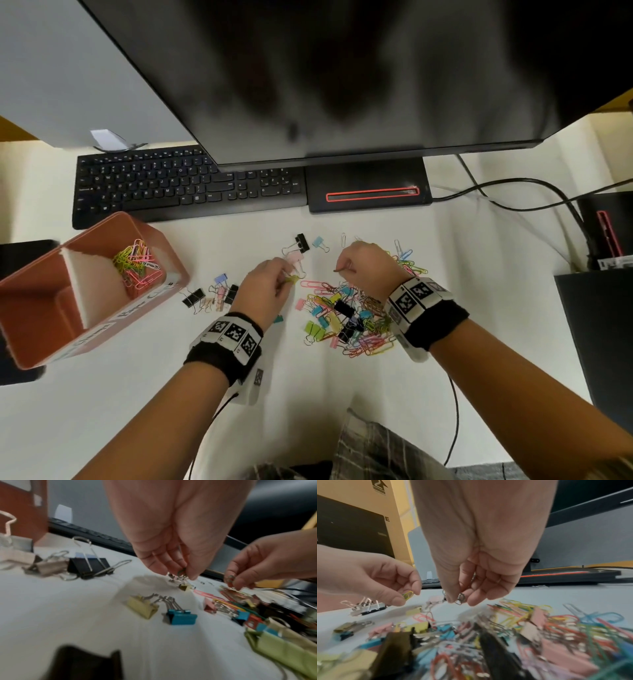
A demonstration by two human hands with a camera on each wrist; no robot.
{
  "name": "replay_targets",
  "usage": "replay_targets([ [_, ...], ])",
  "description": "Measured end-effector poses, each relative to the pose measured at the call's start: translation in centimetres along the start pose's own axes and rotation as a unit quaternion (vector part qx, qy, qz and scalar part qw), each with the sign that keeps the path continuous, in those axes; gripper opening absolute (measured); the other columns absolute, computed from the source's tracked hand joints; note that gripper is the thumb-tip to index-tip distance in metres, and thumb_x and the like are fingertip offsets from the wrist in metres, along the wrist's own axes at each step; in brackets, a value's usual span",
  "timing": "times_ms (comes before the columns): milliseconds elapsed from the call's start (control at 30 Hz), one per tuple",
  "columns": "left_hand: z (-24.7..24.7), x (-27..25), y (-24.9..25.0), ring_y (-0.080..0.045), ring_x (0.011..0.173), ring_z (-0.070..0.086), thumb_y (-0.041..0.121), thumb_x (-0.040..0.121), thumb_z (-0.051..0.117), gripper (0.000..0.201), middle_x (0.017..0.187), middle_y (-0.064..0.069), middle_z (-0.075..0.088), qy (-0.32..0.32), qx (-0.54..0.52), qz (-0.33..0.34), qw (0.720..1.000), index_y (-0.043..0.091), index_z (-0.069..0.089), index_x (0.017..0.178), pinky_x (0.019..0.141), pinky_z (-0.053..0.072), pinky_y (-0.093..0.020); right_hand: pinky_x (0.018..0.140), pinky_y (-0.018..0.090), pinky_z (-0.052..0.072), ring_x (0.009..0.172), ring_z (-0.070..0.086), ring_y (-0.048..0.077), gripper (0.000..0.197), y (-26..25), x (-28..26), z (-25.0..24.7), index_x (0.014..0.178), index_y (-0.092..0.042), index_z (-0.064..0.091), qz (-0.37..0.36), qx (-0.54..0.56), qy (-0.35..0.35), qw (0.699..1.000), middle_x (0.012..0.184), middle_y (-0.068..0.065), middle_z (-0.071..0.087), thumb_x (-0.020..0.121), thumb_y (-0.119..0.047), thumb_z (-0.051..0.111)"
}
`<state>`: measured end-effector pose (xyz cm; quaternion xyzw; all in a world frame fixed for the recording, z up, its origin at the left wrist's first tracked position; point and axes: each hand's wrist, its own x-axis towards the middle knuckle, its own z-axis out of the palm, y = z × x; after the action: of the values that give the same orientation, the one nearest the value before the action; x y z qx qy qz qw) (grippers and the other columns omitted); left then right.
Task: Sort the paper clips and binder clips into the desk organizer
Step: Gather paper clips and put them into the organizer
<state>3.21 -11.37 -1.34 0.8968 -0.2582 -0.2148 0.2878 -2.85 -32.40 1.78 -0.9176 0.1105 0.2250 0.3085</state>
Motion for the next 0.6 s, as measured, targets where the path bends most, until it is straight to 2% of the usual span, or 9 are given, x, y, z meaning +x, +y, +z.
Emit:
replay_targets([
  [100,0.3,-0.5,0.9,-0.012,0.082,0.055,0.014,0.086,0.057,0.024,0.090,0.000,0.062,-0.074,0.000,0.074,0.994,0.018,0.062,0.109,0.078,0.047,-0.026,0.087,0.034,0.051,0.093,0.061,0.021,0.015,-1.2,-0.1,0.9,0.090,-0.011,0.071,-0.020,-0.033,-0.021,0.999,0.104,0.004,0.061,0.087,-0.018,0.057],
  [167,1.0,-0.3,1.6,-0.013,0.089,0.056,0.014,0.087,0.056,0.031,0.101,-0.002,0.063,-0.100,0.021,0.074,0.992,0.017,0.060,0.117,0.083,0.044,-0.025,0.085,0.038,0.052,0.091,0.061,0.024,0.018,-1.8,0.2,1.9,0.088,-0.007,0.070,-0.020,-0.072,-0.023,0.997,0.101,0.008,0.060,0.087,-0.017,0.055],
  [233,1.7,0.3,2.1,-0.019,0.098,0.057,0.014,0.088,0.052,0.032,0.108,-0.003,0.063,-0.111,0.054,0.053,0.991,0.018,0.058,0.119,0.090,0.046,-0.032,0.085,0.038,0.052,0.091,0.061,0.026,0.021,-2.1,0.5,2.8,0.093,-0.005,0.068,-0.010,-0.095,-0.025,0.995,0.101,0.011,0.062,0.089,-0.015,0.051],
  [400,1.5,1.8,3.2,-0.023,0.089,0.057,0.009,0.087,0.049,0.021,0.098,-0.005,0.058,-0.121,0.093,0.025,0.988,0.015,0.064,0.100,0.082,0.048,-0.034,0.085,0.037,0.050,0.089,0.062,0.027,0.014,-1.7,0.2,2.6,0.091,-0.008,0.066,-0.020,-0.048,-0.040,0.998,0.094,0.010,0.068,0.085,-0.009,0.053],
  [467,1.3,2.1,3.5,-0.025,0.081,0.056,0.007,0.087,0.048,0.017,0.097,-0.007,0.053,-0.126,0.098,0.028,0.987,0.011,0.063,0.094,0.078,0.049,-0.036,0.082,0.034,0.050,0.089,0.062,0.025,0.014,-1.2,-0.1,2.2,0.096,-0.010,0.062,-0.028,-0.007,-0.031,0.999,0.092,0.008,0.069,0.083,-0.008,0.058],
  [533,1.1,2.1,3.4,-0.023,0.072,0.054,0.009,0.088,0.049,0.013,0.096,-0.006,0.049,-0.125,0.099,0.032,0.987,0.011,0.061,0.091,0.074,0.051,-0.036,0.081,0.030,0.047,0.091,0.062,0.022,0.022,-0.7,-0.3,1.8,0.105,-0.011,0.061,-0.025,0.002,-0.040,0.999,0.094,0.007,0.070,0.083,-0.010,0.060],
  [600,0.9,2.1,2.9,-0.023,0.076,0.054,0.009,0.087,0.052,0.008,0.096,-0.005,0.051,-0.125,0.110,0.046,0.985,0.013,0.058,0.091,0.074,0.051,-0.036,0.083,0.029,0.047,0.093,0.062,0.021,0.021,-0.3,-0.4,1.7,0.105,-0.010,0.064,-0.028,-0.020,-0.050,0.998,0.097,0.006,0.070,0.085,-0.011,0.057],
])
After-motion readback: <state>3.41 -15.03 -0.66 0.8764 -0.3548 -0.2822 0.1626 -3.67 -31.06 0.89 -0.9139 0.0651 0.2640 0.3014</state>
